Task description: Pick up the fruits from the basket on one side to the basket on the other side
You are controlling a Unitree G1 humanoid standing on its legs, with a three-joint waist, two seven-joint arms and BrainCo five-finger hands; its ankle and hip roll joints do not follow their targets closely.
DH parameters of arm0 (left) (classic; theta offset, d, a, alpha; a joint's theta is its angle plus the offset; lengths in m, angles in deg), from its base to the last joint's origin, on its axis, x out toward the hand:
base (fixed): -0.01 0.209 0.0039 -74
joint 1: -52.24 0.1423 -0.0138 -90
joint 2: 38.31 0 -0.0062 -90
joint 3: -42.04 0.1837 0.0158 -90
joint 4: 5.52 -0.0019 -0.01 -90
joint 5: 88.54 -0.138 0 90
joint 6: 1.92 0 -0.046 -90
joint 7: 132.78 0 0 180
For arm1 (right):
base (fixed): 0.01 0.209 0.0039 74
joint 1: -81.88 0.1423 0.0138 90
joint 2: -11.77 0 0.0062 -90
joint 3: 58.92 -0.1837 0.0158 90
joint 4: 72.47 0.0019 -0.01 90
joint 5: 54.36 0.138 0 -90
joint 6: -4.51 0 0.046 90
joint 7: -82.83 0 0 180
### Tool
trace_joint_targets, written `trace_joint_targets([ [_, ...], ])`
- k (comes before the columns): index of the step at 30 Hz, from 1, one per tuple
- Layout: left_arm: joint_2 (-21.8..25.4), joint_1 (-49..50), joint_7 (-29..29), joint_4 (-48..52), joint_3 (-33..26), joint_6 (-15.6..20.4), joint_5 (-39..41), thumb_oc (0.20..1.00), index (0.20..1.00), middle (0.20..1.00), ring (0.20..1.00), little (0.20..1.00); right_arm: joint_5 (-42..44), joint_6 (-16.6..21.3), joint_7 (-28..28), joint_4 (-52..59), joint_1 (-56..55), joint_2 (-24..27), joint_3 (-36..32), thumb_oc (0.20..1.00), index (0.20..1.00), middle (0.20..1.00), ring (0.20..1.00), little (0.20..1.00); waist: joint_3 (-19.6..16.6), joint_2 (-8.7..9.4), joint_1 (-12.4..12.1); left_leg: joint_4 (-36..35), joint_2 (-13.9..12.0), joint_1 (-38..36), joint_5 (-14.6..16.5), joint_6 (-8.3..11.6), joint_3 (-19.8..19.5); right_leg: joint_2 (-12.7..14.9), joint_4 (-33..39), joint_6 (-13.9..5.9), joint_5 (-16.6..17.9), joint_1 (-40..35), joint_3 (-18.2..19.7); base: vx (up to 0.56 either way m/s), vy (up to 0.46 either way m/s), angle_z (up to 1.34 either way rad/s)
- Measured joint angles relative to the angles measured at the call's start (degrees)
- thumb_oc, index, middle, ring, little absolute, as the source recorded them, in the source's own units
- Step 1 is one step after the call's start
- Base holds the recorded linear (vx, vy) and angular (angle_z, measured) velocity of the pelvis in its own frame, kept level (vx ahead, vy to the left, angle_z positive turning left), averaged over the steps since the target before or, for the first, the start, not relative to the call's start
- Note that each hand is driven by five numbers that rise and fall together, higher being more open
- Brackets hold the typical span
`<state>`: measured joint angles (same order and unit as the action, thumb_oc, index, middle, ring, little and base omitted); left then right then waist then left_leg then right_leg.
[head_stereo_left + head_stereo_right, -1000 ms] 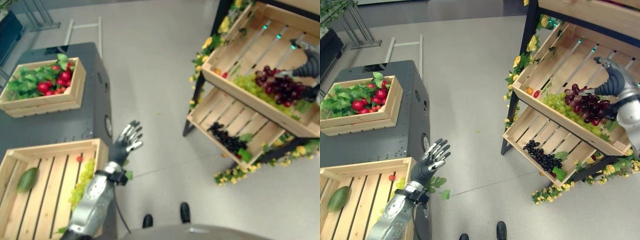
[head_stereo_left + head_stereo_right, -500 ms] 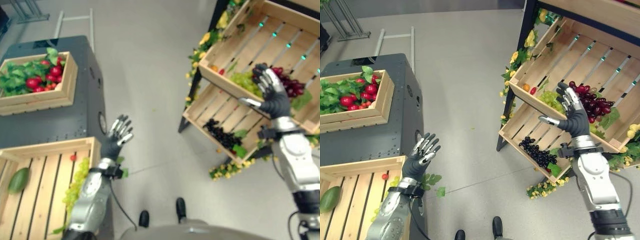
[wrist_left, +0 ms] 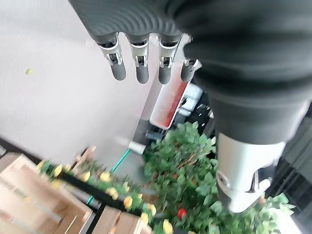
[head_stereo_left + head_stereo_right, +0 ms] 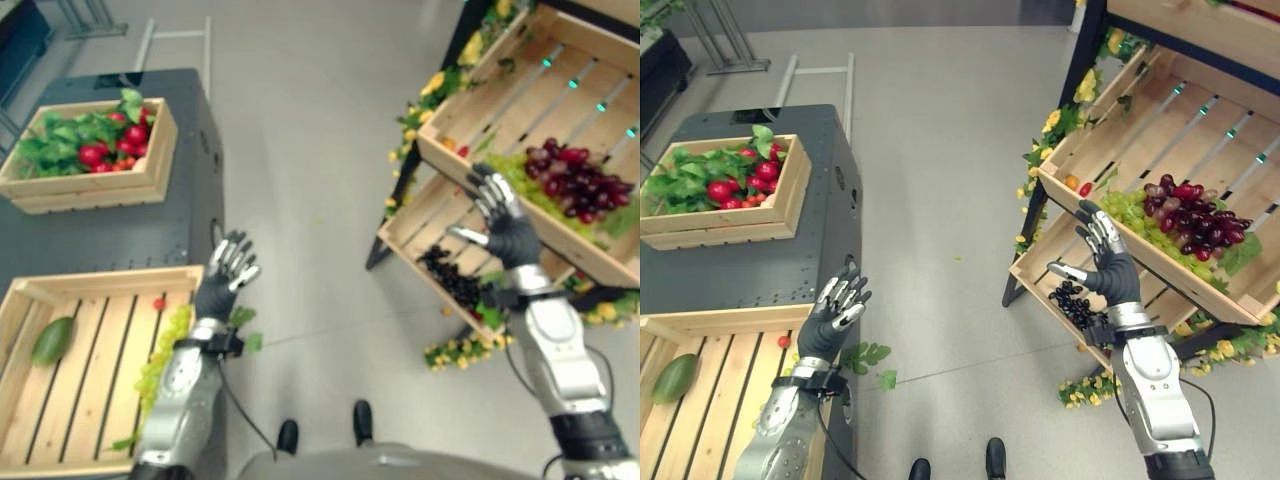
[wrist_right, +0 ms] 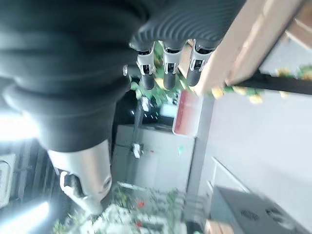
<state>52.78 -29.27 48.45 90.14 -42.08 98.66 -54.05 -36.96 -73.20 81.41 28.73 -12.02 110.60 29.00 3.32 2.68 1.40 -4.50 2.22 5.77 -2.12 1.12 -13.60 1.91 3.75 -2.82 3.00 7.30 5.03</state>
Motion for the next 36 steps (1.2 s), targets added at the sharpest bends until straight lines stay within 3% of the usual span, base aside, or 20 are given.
trace_joint_targets([
  [1, 0.0, -0.3, -0.1, -0.1, -0.1, 0.1, 0.0, 1.000, 1.000, 1.000, 1.000, 1.000, -0.2, 0.0, -0.1, 0.0, -0.4, -0.1, 0.0, 1.000, 1.000, 1.000, 1.000, 1.000, 0.1, -0.16, 0.4, -0.1, -0.1, 0.0, -0.4, 0.10, 0.0, -0.2, -0.4, 0.20, -0.6, -0.2, 1.5, 0.02, -0.041, 1.47],
  [2, -0.3, -0.4, -0.3, -0.3, -0.2, 0.4, 0.0, 1.000, 1.000, 1.000, 1.000, 1.000, -0.6, 0.0, -0.1, -0.1, -0.8, -0.7, -0.3, 1.000, 1.000, 1.000, 1.000, 1.000, 0.5, -0.66, 0.7, 0.6, 0.1, 1.0, -0.9, 0.44, -1.7, -1.3, -2.4, 0.24, -3.0, -0.5, 6.6, 0.02, -0.082, 1.56],
  [3, -0.5, -1.0, -0.3, -0.8, 0.1, 0.4, 0.0, 1.000, 1.000, 1.000, 1.000, 1.000, -1.0, 0.0, 0.1, -0.4, -2.0, -1.0, -1.0, 1.000, 1.000, 1.000, 1.000, 1.000, 0.9, -1.08, 1.9, 1.5, 0.4, 1.4, -1.1, 0.81, -4.6, -1.9, -3.8, 0.85, -5.3, -2.1, 9.4, -0.01, -0.111, 1.61],
  [7, 0.2, -0.2, -0.2, -0.9, -0.4, 1.8, 0.0, 1.000, 1.000, 1.000, 1.000, 1.000, -1.7, 0.1, 0.2, -0.6, -4.0, -1.3, -2.0, 1.000, 1.000, 1.000, 1.000, 1.000, 1.2, -1.32, 2.1, 2.4, -0.8, 1.6, -1.2, 2.36, -4.8, -4.4, -5.5, 2.75, -8.7, -4.9, 12.2, -0.04, -0.158, 1.16],
  [10, 0.7, 2.1, 0.3, -0.9, -0.7, 2.3, 0.0, 1.000, 1.000, 1.000, 1.000, 1.000, -1.7, 0.3, -0.2, -0.7, -4.4, -1.4, -2.5, 1.000, 1.000, 1.000, 1.000, 1.000, 1.2, -1.38, 0.9, 3.4, -1.8, 1.6, -0.5, 3.39, -5.3, -5.8, -6.0, 3.25, -8.9, -5.2, 11.9, -0.07, -0.147, 0.14],
  [15, -0.2, 4.0, 2.3, -2.0, -0.7, 2.3, 0.3, 1.000, 1.000, 1.000, 1.000, 1.000, -1.7, 0.3, -0.8, -2.1, -6.2, -0.8, -3.0, 1.000, 1.000, 1.000, 1.000, 1.000, 1.8, -1.92, 2.1, 8.3, -1.1, 4.3, -0.1, 4.44, -7.2, -6.6, -5.3, 3.76, -8.6, -7.1, 9.0, -0.20, -0.185, 0.45],
  [18, -0.7, 5.5, 3.2, -2.5, -1.2, 2.4, 0.7, 1.000, 1.000, 1.000, 1.000, 1.000, -1.7, 0.4, -1.7, -3.0, -6.3, -0.2, -3.0, 1.000, 1.000, 1.000, 1.000, 1.000, 3.2, -3.81, -0.1, 9.3, -1.5, 5.2, -0.6, 5.75, -8.6, -8.3, -4.6, 4.68, -8.1, -8.4, 5.9, -0.28, -0.126, 0.61],
  [19, -1.0, 5.4, 3.3, -2.8, -1.3, 2.3, 0.9, 1.000, 1.000, 1.000, 1.000, 1.000, -1.8, 0.4, -1.7, -3.0, -6.6, 0.1, -3.2, 1.000, 1.000, 1.000, 1.000, 1.000, 3.9, -4.19, 0.5, 9.5, -1.1, 5.9, -1.4, 5.71, -8.5, -8.4, -4.3, 5.49, -8.1, -8.9, 4.5, -0.26, -0.019, 1.38],
  [20, -1.8, 4.9, 3.6, -3.7, -1.3, 2.3, 1.2, 1.000, 1.000, 1.000, 1.000, 1.000, -2.3, 0.4, -1.7, -3.5, -6.9, 0.6, -3.6, 1.000, 1.000, 1.000, 1.000, 1.000, 4.6, -5.07, 1.3, 9.3, -0.3, 7.3, -4.2, 5.27, -6.0, -8.4, -4.7, 6.57, -8.5, -9.0, 2.1, -0.23, -0.007, 1.46],
  [21, -2.4, 4.4, 3.6, -4.1, -1.3, 2.3, 1.3, 1.000, 1.000, 1.000, 1.000, 1.000, -2.6, 0.4, -1.6, -3.7, -7.0, 0.8, -3.9, 1.000, 1.000, 1.000, 1.000, 1.000, 5.3, -5.46, 1.7, 9.0, -0.6, 7.5, -4.9, 5.08, -3.8, -8.3, -5.1, 7.59, -8.8, -8.9, 1.6, -0.21, 0.000, 1.31],
  [22, -2.4, 5.1, 3.6, -4.0, -1.5, 2.4, 1.3, 1.000, 1.000, 1.000, 1.000, 1.000, -3.1, 0.4, -1.5, -4.2, -6.6, 1.0, -3.9, 1.000, 1.000, 1.000, 1.000, 1.000, 5.7, -6.56, -0.2, 7.8, -2.0, 7.8, -4.6, 4.28, -0.6, -9.8, -7.7, 8.51, -9.6, -7.4, 1.8, -0.19, 0.014, 0.52],
  [23, -2.2, 5.6, 3.6, -4.2, -1.9, 2.3, 1.3, 1.000, 1.000, 1.000, 1.000, 1.000, -3.4, 0.4, -1.4, -4.7, -6.1, 0.7, -3.8, 1.000, 1.000, 1.000, 1.000, 1.000, 6.1, -6.29, -1.4, 7.8, -3.1, 8.2, -3.5, 4.97, 2.8, -9.7, -8.9, 8.91, -10.1, -6.5, 1.7, -0.18, 0.020, 0.38],
  [24, -1.9, 6.8, 3.5, -4.7, -2.8, 2.3, 1.3, 1.000, 1.000, 1.000, 1.000, 1.000, -3.8, 0.3, -1.3, -5.0, -5.7, 0.3, -3.7, 1.000, 1.000, 1.000, 1.000, 1.000, 6.6, -4.80, -2.0, 8.6, -3.2, 8.7, -1.4, 5.99, 6.6, -7.9, -9.5, 9.95, -10.0, -5.7, 0.7, -0.10, 0.016, 0.21],
  [26, -2.3, 9.1, 3.5, -4.6, -3.7, 2.3, 1.3, 1.000, 1.000, 1.000, 1.000, 1.000, -4.5, 0.4, -1.3, -4.7, -5.8, 0.2, -3.8, 1.000, 1.000, 1.000, 1.000, 1.000, 6.4, -2.82, -1.9, 10.9, -0.7, 7.6, -1.2, 6.08, 8.5, -4.9, -8.4, 8.72, -8.8, -6.2, 0.6, -0.17, 0.038, 0.39],
  [27, -2.8, 9.1, 3.6, -4.7, -3.7, 2.3, 1.3, 1.000, 1.000, 1.000, 1.000, 1.000, -4.5, 0.4, -1.1, -4.8, -5.9, 0.5, -4.1, 1.000, 1.000, 1.000, 1.000, 1.000, 6.6, -2.88, -1.3, 12.9, -0.6, 6.6, 0.0, 5.97, 8.7, -3.5, -6.9, 8.42, -8.3, -7.1, -3.7, -0.22, 0.061, 0.73],
  [28, -3.4, 9.1, 3.6, -4.6, -3.8, 2.4, 1.3, 1.000, 1.000, 1.000, 1.000, 1.000, -4.5, 0.4, -0.9, -4.8, -6.3, 0.4, -4.1, 1.000, 1.000, 1.000, 1.000, 1.000, 6.4, -3.04, -0.4, 13.5, -0.2, 5.3, 0.0, 5.91, 9.1, -3.2, -6.3, 8.24, -8.2, -7.5, -5.6, -0.11, 0.038, 0.78],
  [32, -4.3, 7.1, 3.6, -4.4, -3.7, 2.4, 1.3, 1.000, 1.000, 1.000, 1.000, 1.000, -4.6, 0.4, -0.6, -4.8, -6.8, 0.0, -4.0, 1.000, 1.000, 1.000, 1.000, 1.000, 6.7, -3.32, 0.8, 10.0, -0.4, 1.7, 0.0, 3.86, 10.1, -3.1, -5.9, 7.32, -8.7, -8.3, -9.8, -0.13, 0.081, 0.77],
  [36, -4.6, 5.3, 3.4, -4.6, -3.3, 2.4, 1.3, 1.000, 1.000, 1.000, 1.000, 1.000, -4.7, 0.5, 0.4, -5.0, -7.5, -2.3, -4.1, 1.000, 1.000, 1.000, 1.000, 1.000, 6.6, -3.32, 1.6, 7.2, -0.2, 2.0, 0.9, -1.49, 15.3, -2.4, -5.0, 5.78, -9.4, -10.1, -16.0, 0.01, 0.170, 0.74],
])
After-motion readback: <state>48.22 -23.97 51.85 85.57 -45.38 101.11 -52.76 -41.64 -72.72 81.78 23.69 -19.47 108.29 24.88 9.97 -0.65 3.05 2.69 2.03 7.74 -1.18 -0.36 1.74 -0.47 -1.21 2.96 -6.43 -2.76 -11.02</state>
